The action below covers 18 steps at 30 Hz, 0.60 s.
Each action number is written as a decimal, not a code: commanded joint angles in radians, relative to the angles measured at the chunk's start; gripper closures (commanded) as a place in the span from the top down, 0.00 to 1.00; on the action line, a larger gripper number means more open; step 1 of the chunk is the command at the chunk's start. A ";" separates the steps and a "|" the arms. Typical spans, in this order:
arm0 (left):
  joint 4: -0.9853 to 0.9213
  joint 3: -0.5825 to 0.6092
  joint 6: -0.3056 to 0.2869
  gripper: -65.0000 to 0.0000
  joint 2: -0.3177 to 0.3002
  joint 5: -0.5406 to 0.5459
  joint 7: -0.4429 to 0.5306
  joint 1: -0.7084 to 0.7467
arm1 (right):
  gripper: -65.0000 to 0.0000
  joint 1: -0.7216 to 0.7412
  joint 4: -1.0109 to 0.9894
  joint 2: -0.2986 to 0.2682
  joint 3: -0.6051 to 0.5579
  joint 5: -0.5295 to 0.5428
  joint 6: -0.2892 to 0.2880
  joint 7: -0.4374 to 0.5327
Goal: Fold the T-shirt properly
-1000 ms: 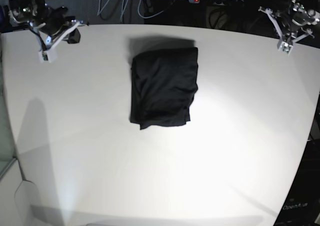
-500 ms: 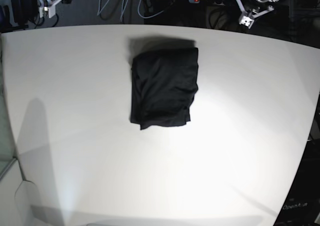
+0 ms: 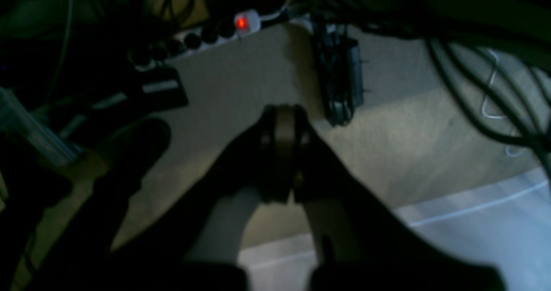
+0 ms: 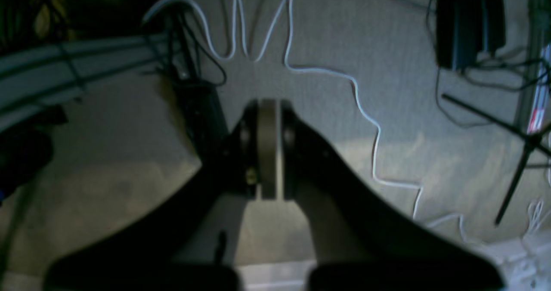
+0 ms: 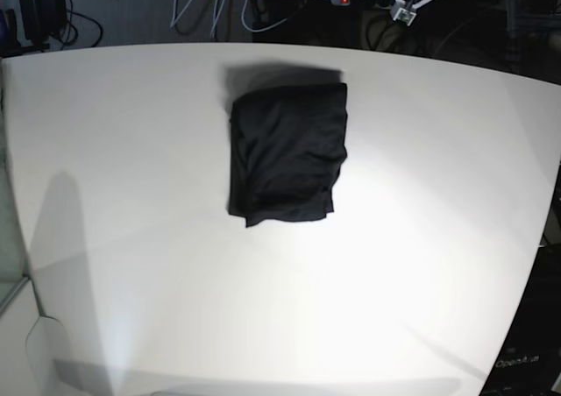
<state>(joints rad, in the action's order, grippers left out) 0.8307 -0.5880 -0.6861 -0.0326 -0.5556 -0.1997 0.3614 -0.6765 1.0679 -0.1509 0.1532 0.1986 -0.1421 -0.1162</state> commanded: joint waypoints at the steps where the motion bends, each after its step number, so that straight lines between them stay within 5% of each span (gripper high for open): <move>1: -0.035 0.000 -0.012 0.00 -0.008 0.007 0.013 -0.009 | 0.00 0.008 -0.047 -0.009 0.001 -0.006 -0.003 0.028; 13: -0.479 0.006 -0.012 0.00 -0.046 0.006 0.110 -0.190 | 0.00 0.346 -0.823 -0.011 -0.025 -0.149 -0.001 0.362; 18: -0.664 0.010 0.185 0.00 -0.046 -0.004 0.170 -0.269 | 0.00 0.501 -1.068 -0.022 -0.025 -0.193 0.003 0.471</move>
<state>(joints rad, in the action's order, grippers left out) 0.1612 -0.5793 -0.4896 -0.0757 -0.5579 -0.0360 0.0978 -0.1692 -0.0002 -0.1604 0.1261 0.0036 -0.1402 0.3347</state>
